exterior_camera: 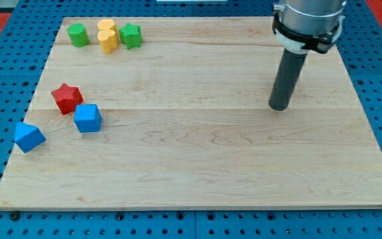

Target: Move the red circle towards top right corner of the board

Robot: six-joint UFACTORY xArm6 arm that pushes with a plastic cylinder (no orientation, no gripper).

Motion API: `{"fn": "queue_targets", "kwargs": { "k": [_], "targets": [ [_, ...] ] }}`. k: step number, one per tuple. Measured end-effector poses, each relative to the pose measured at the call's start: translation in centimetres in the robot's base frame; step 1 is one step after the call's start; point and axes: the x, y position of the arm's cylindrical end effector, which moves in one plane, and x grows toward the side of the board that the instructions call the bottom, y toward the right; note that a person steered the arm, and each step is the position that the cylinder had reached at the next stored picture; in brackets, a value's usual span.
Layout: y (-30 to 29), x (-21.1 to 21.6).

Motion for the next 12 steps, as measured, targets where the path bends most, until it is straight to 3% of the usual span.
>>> {"fn": "queue_targets", "kwargs": {
  "k": [1, 2, 3, 4, 5, 6, 7, 8, 9, 10, 11, 12],
  "targets": [
    [0.4, -5.4],
    [2.2, -7.9],
    [4.2, -2.7],
    [6.4, -5.5],
    [4.4, -13.1],
    [6.5, -12.7],
    [3.1, -7.8],
    [1.9, -13.1],
    [5.6, -14.6],
    [1.6, -10.9],
    [-3.9, -14.8],
    [-0.5, -16.2]
  ]
}}
